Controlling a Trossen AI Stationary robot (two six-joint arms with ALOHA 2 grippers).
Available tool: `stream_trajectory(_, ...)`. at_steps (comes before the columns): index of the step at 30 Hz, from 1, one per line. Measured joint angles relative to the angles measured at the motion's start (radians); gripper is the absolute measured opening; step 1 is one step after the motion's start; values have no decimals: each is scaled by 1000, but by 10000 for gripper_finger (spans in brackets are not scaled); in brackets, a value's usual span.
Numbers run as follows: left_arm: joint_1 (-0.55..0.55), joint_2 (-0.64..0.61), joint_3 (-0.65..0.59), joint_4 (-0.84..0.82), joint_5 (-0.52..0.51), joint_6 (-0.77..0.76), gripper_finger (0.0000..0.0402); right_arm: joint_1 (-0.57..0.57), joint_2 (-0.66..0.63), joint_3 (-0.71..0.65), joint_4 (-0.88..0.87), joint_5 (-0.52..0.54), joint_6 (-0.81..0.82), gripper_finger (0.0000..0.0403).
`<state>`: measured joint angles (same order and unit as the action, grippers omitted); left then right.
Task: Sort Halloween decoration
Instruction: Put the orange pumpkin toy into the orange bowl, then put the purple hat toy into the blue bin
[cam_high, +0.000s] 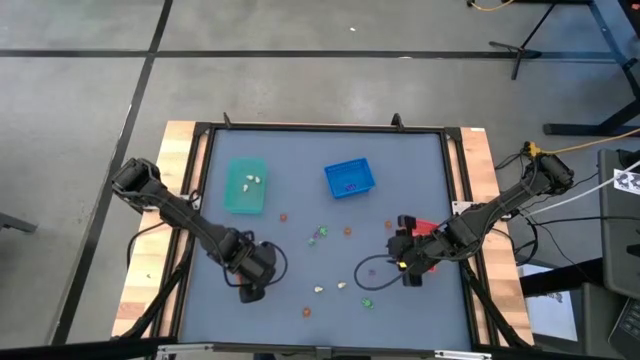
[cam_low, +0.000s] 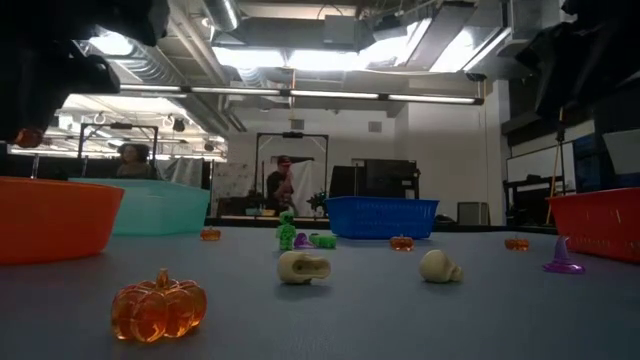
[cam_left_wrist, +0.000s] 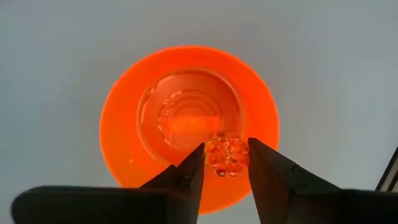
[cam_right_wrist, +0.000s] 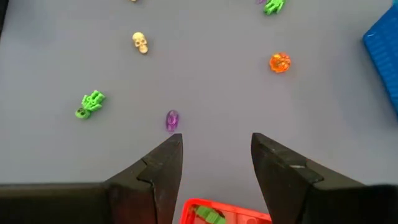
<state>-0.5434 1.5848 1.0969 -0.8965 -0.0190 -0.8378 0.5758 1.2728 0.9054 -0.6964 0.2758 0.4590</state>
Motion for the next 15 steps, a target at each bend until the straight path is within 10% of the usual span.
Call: stream_trajectory(15, 0, 0, 0, -20, -85, -51, 169, 1, 0, 0, 0, -7, -1, 189)
